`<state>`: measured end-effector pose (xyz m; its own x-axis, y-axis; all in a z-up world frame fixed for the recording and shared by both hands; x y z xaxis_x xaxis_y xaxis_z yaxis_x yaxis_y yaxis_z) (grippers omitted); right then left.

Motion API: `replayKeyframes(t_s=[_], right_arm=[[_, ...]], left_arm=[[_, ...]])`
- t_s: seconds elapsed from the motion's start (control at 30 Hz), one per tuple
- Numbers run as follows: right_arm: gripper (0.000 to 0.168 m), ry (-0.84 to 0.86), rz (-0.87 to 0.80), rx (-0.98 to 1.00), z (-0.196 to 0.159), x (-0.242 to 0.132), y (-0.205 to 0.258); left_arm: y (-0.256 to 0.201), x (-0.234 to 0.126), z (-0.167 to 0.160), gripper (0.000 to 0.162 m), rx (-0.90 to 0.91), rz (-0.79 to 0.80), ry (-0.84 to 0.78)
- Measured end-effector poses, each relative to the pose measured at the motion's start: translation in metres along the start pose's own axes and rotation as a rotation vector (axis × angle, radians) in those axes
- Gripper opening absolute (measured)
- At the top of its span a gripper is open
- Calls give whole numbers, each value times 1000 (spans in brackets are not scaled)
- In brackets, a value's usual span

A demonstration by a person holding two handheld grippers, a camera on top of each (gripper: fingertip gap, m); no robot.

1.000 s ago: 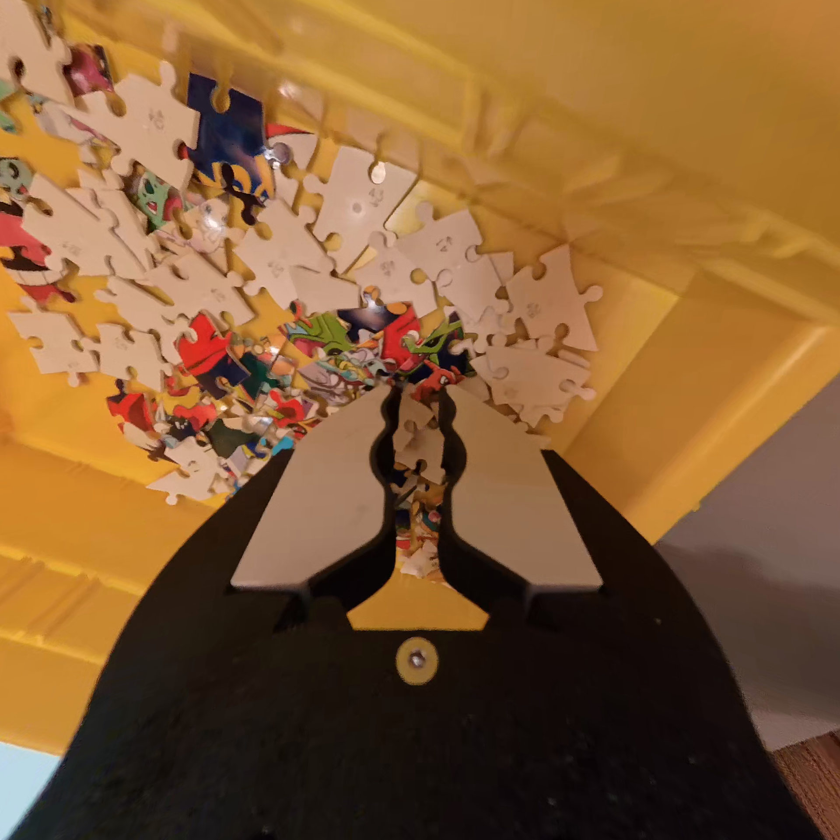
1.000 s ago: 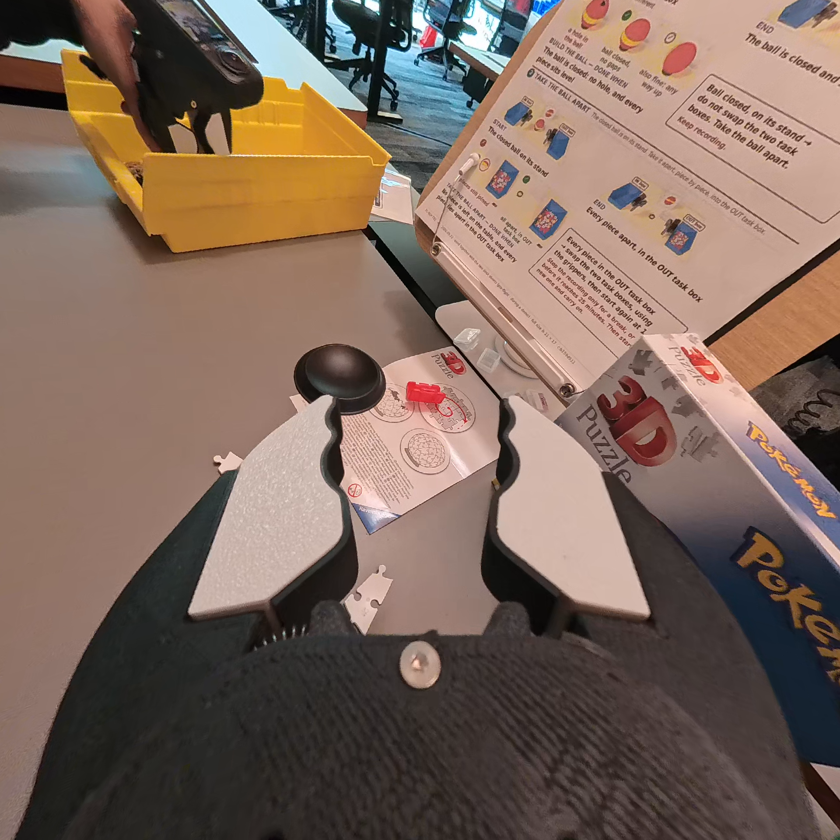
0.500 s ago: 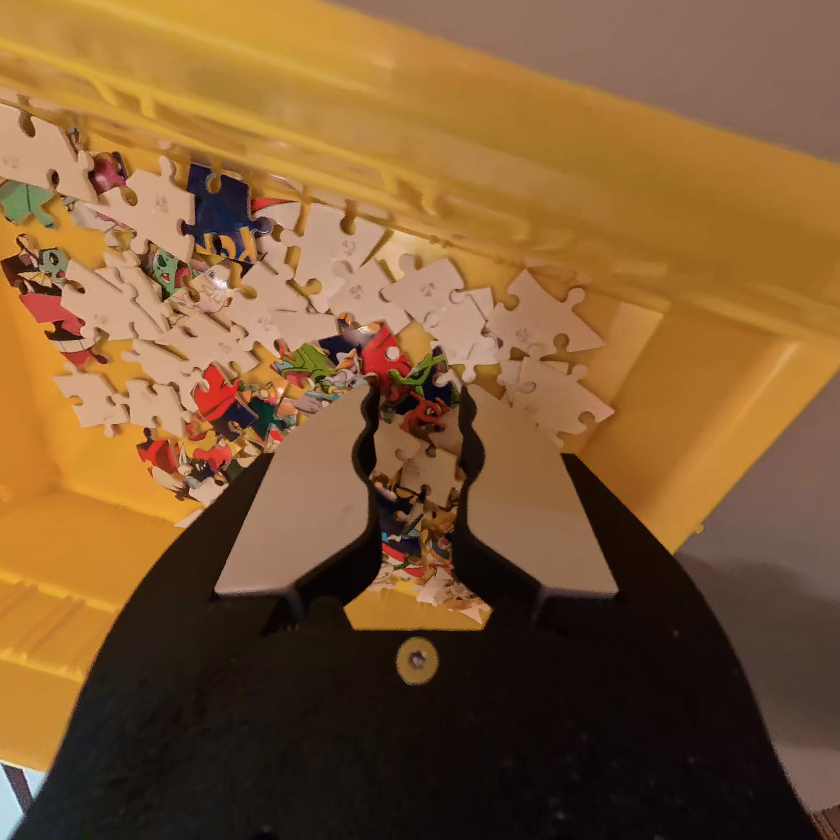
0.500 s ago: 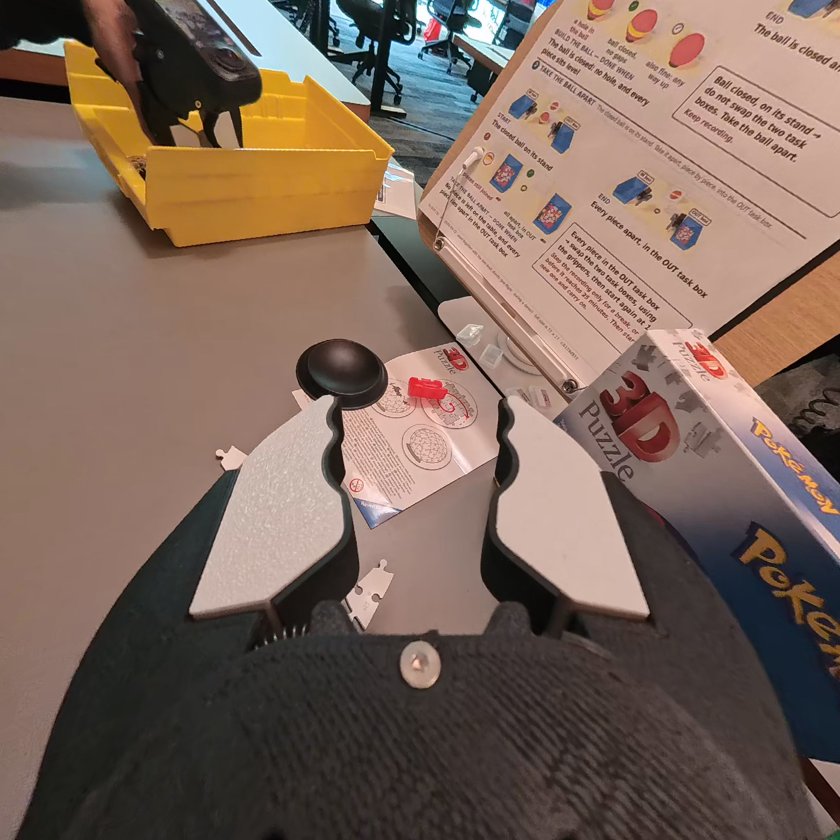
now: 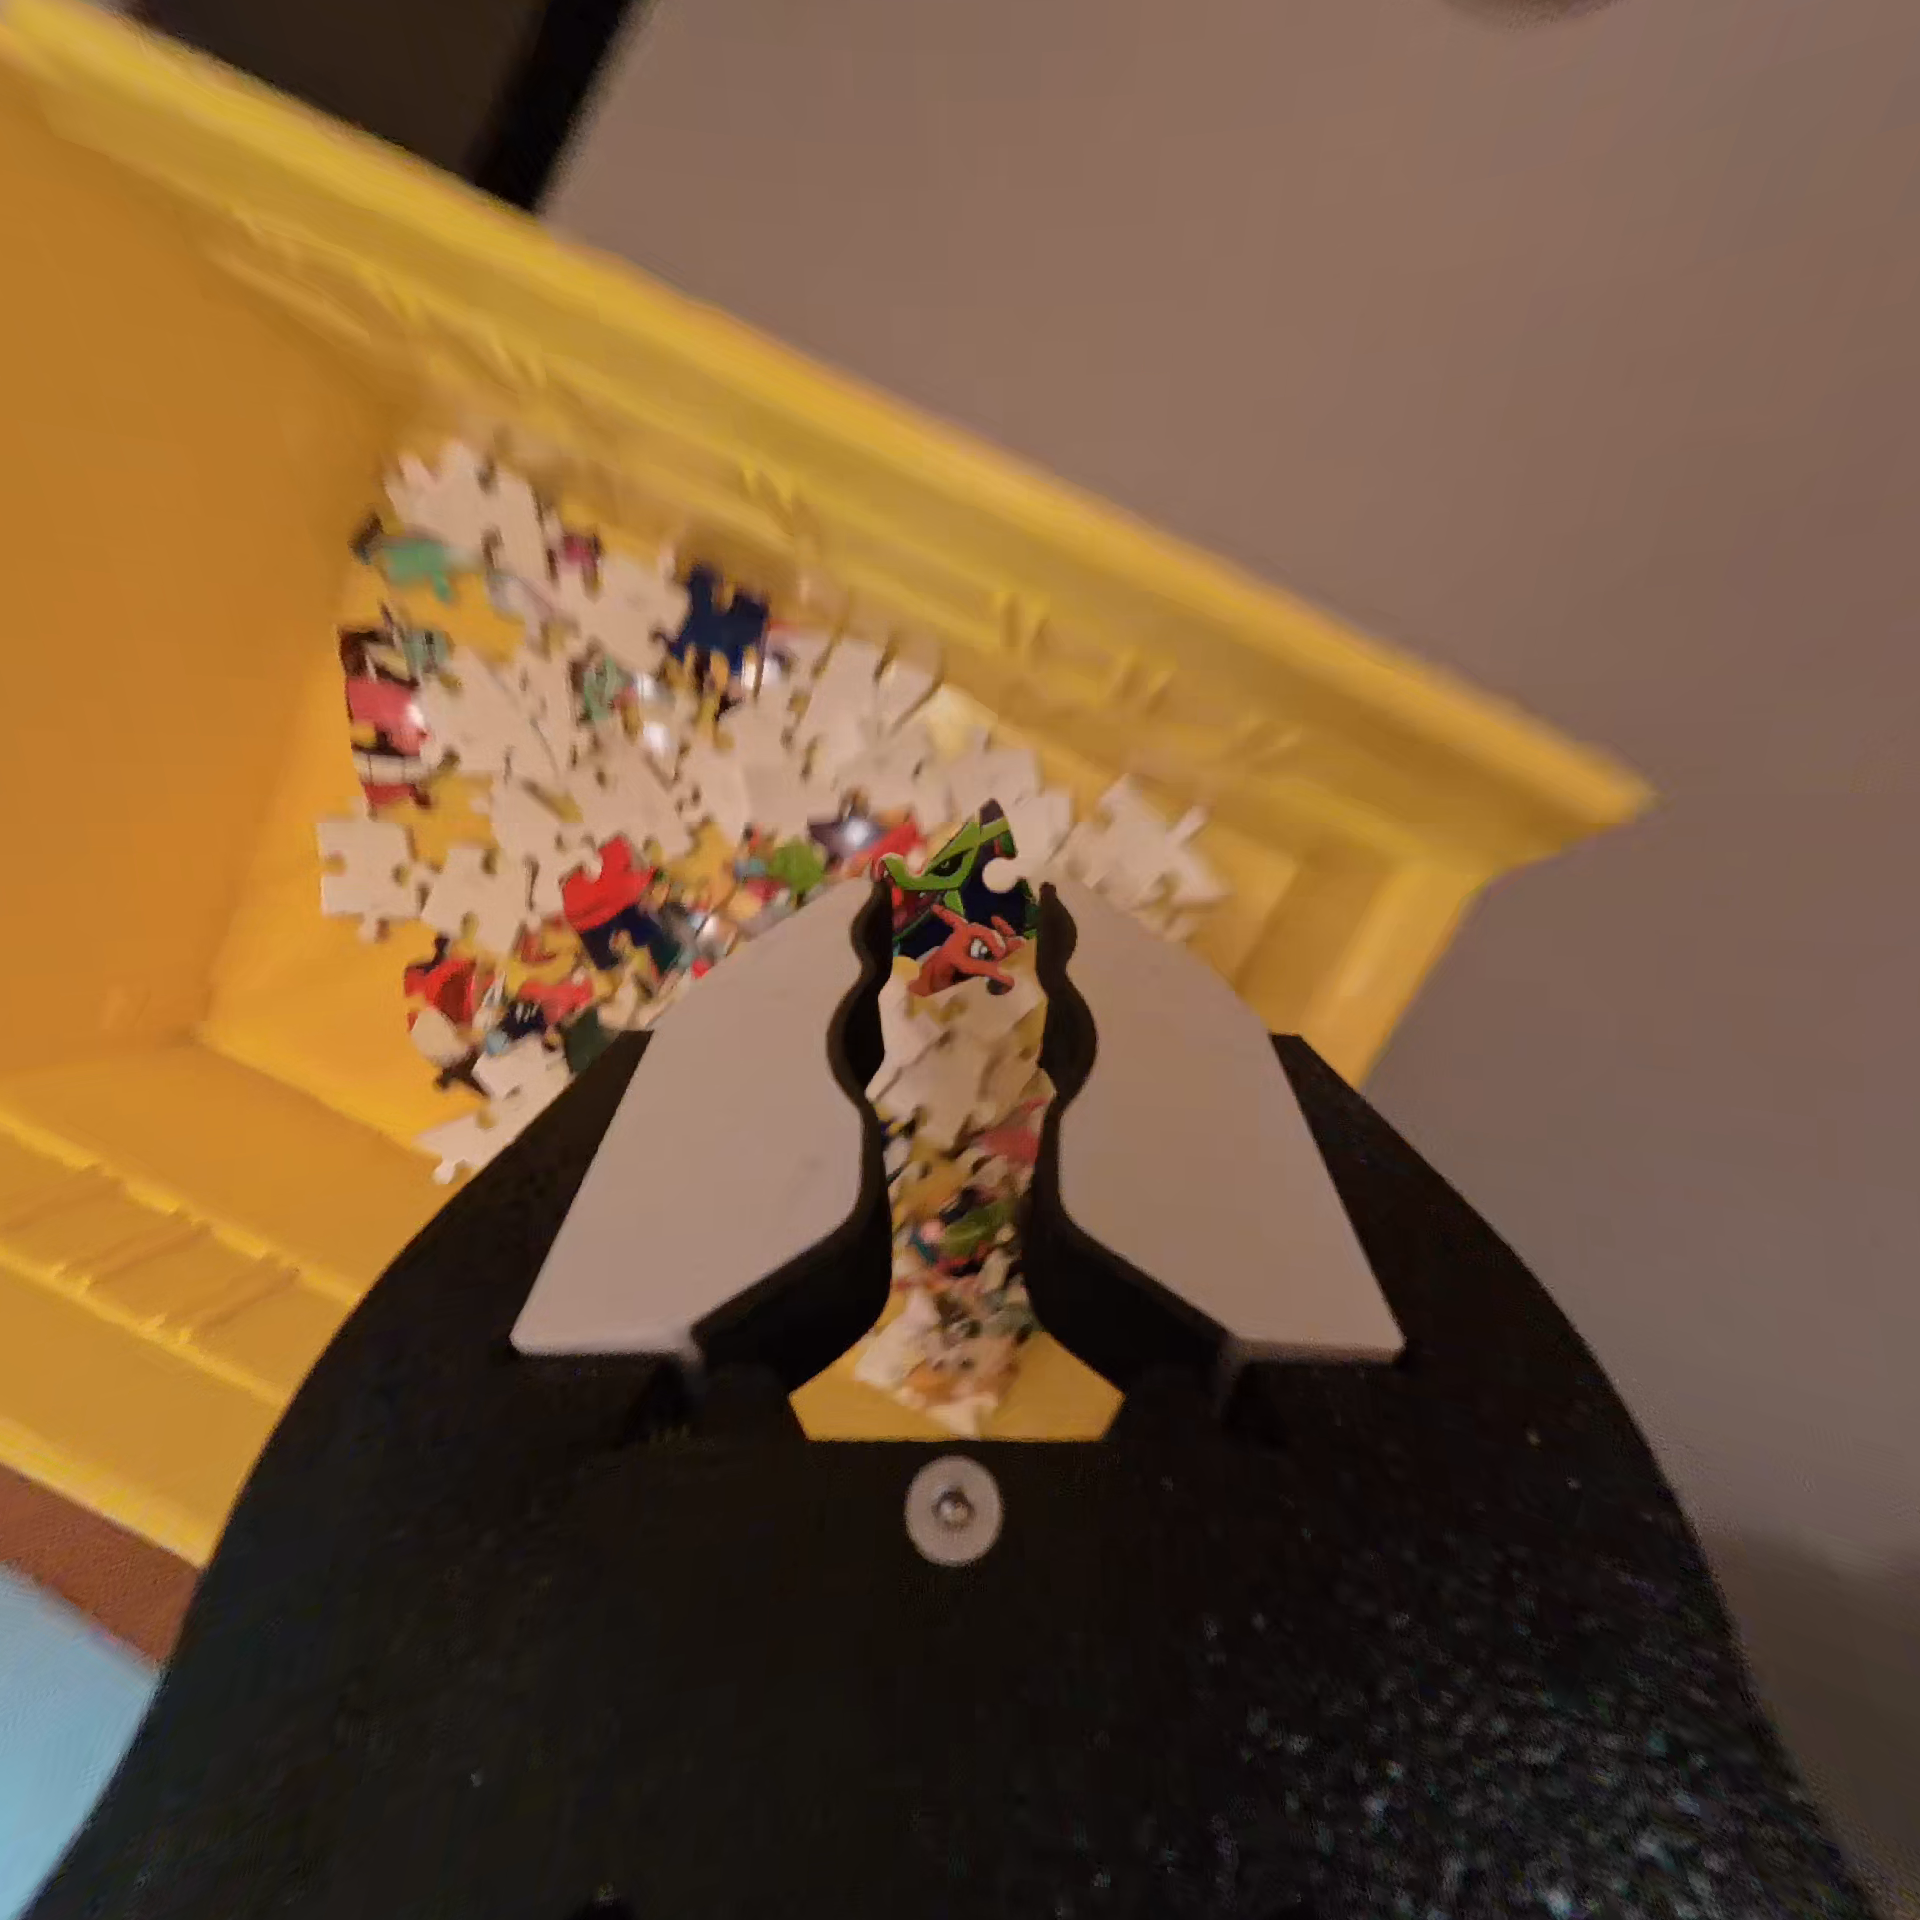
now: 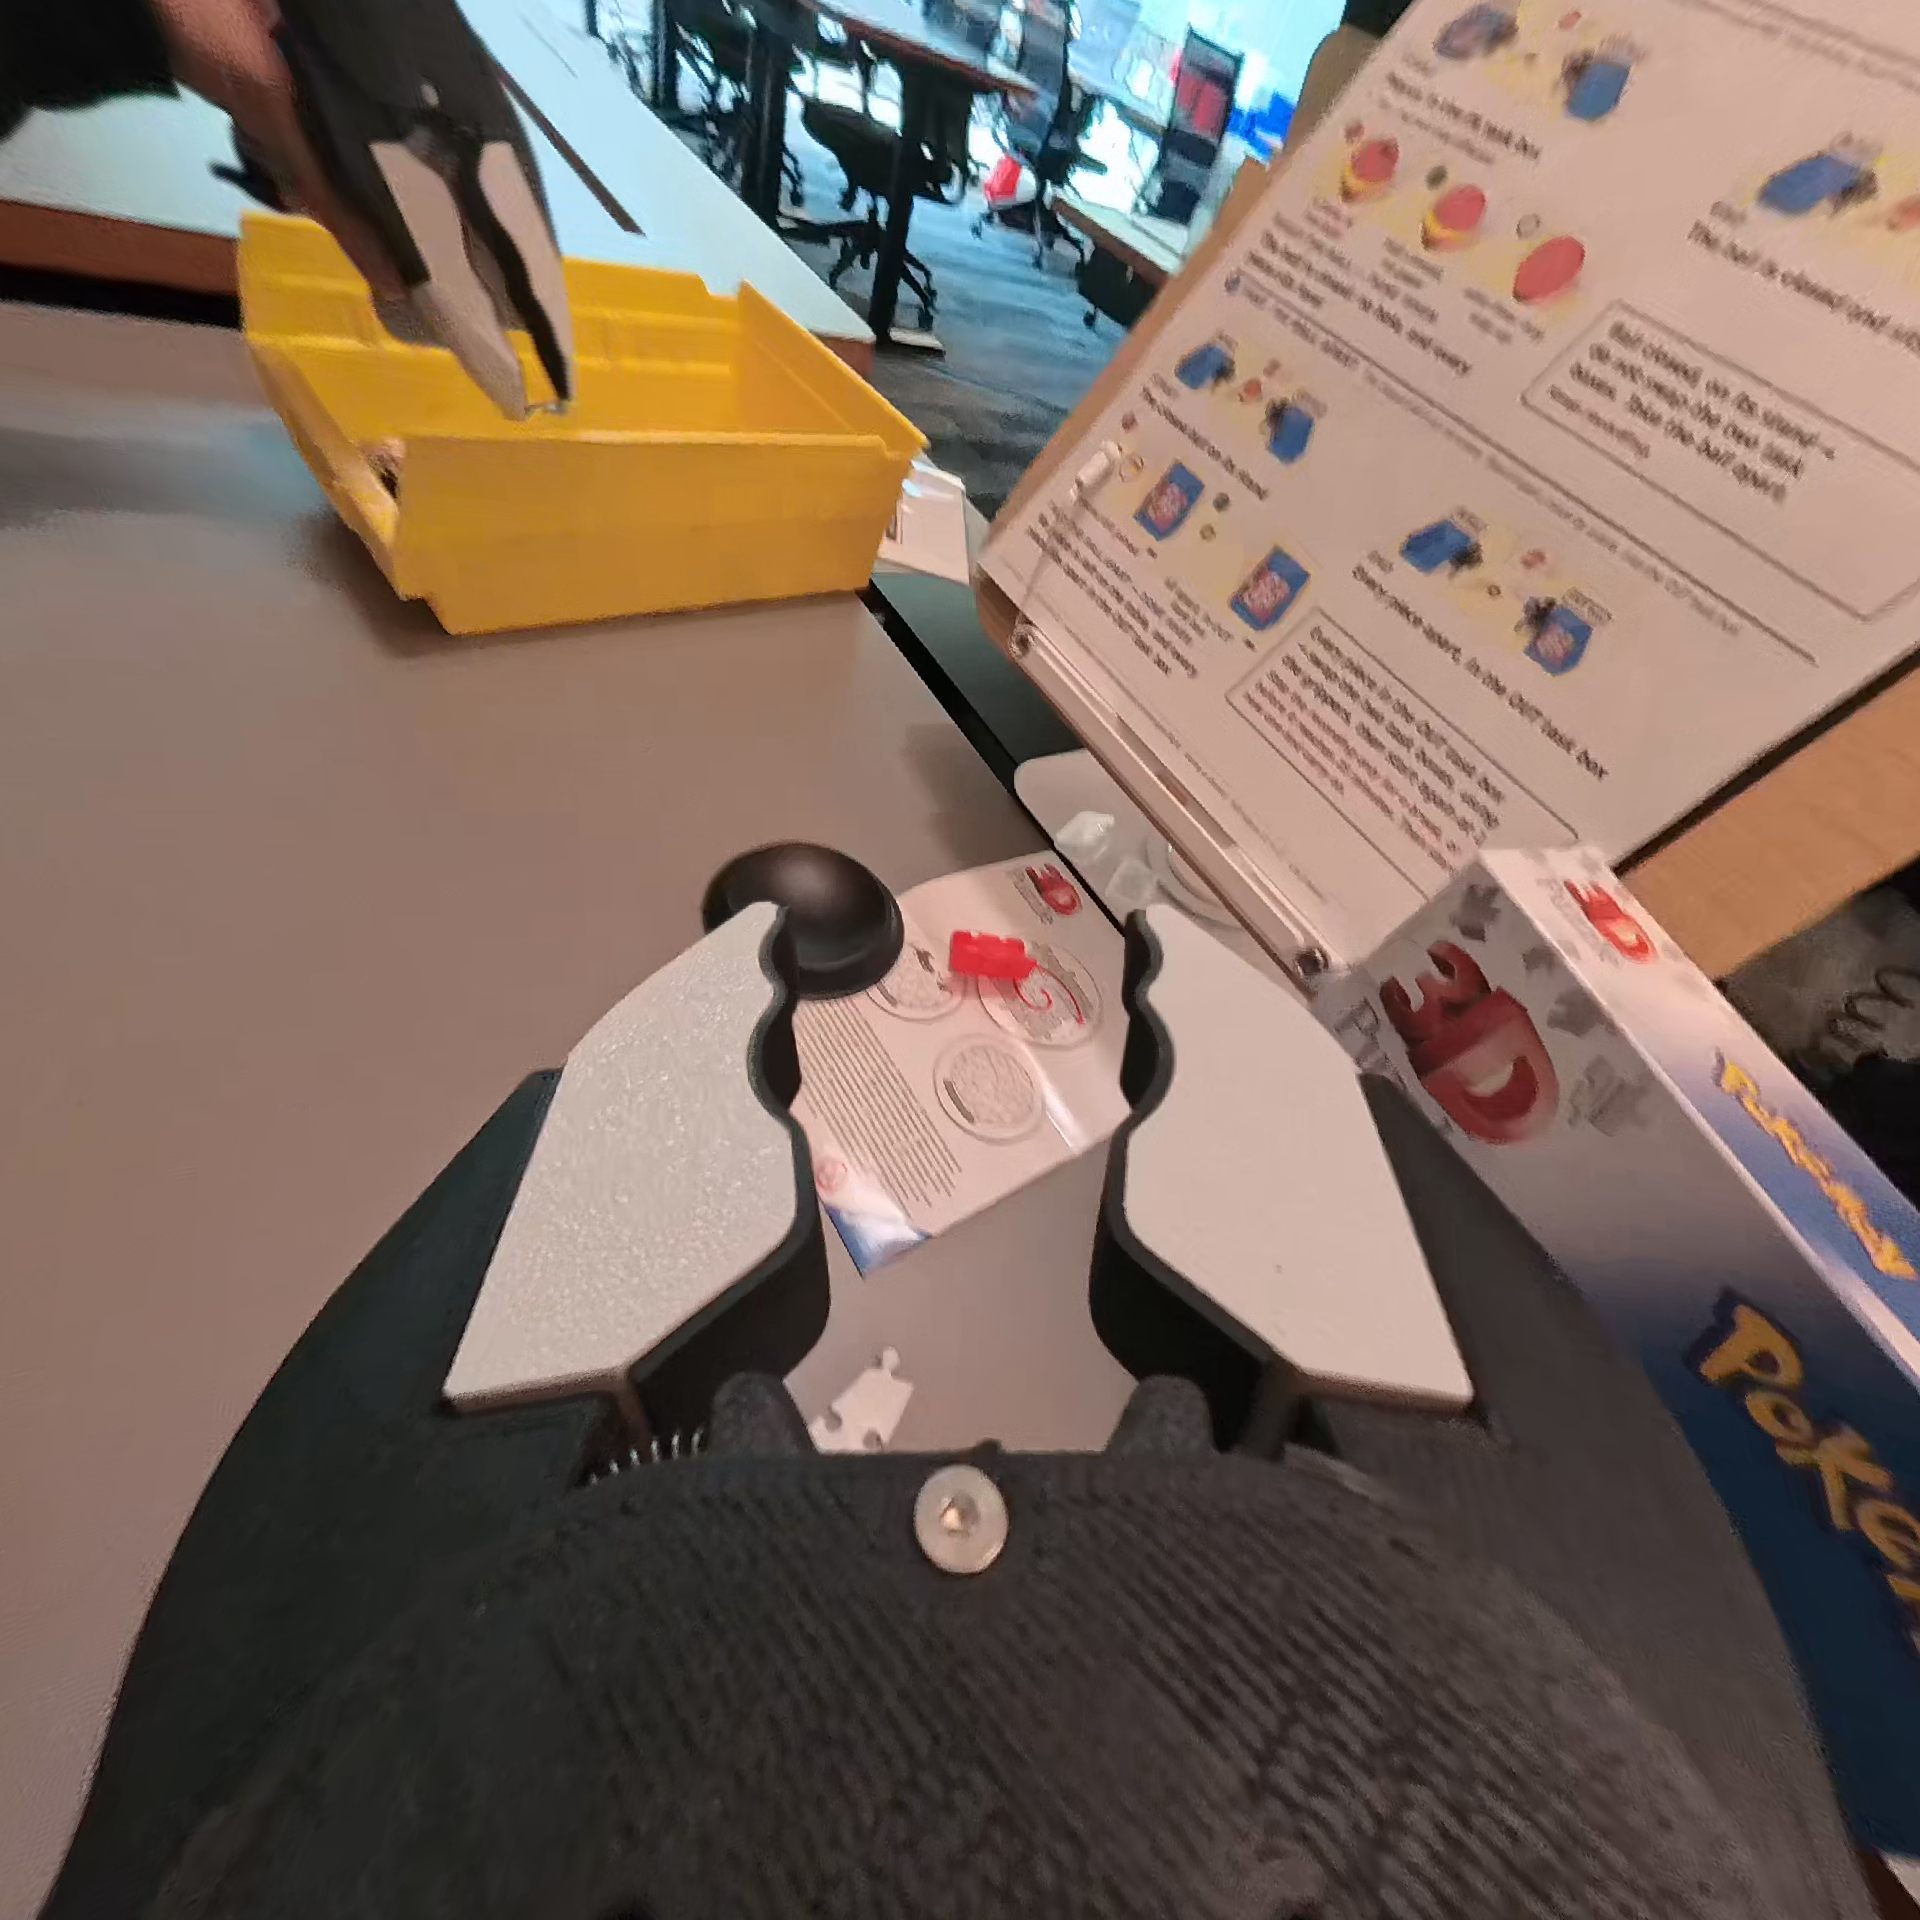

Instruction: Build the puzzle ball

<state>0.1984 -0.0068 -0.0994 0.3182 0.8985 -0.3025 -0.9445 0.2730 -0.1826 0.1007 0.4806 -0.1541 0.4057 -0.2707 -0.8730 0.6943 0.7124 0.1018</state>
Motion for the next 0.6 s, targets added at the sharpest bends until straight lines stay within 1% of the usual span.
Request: replayKeyframes(t_s=[0.03,0.1,0.17,0.2,0.27,0.3,0.33,0.43,0.5,0.6], right_arm=[[59,-24,22,-8,4,3,4],[56,-82,71,-45,14,9,16],[56,-143,136,-99,26,16,32],[57,-177,173,-126,31,19,41],[56,-267,237,-168,45,24,60],[55,-317,276,-173,52,24,69],[54,-368,317,-170,59,24,78],[51,-488,458,-139,73,22,100],[49,-501,541,-129,76,22,111],[47,-470,573,-154,76,25,119]], left_arm=[[-4,-14,8,25,-29,-39,-120],[-19,-40,27,26,-30,-143,-347],[-39,-59,47,26,15,-278,-550],[-51,-65,58,25,32,-380,-647],[-76,-70,80,25,51,-633,-837],[-88,-67,89,25,53,-759,-894],[-99,-61,98,25,58,-863,-913],[-130,-35,122,25,105,-1108,-913],[-146,-22,137,25,126,-1264,-923],[-162,-7,155,25,151,-1396,-924]])
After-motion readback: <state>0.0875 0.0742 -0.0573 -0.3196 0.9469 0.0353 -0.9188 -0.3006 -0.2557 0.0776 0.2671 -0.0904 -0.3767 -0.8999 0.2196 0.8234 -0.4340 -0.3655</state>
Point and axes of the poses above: each gripper's, where its closed fingertips meet, x out along the fingers, z out of its top, y = z × x across the jaws, the point moved 9 cm from there along -x, back along the fingers, and after that the axes turned 7 degrees about x, right-handed, at the moved point
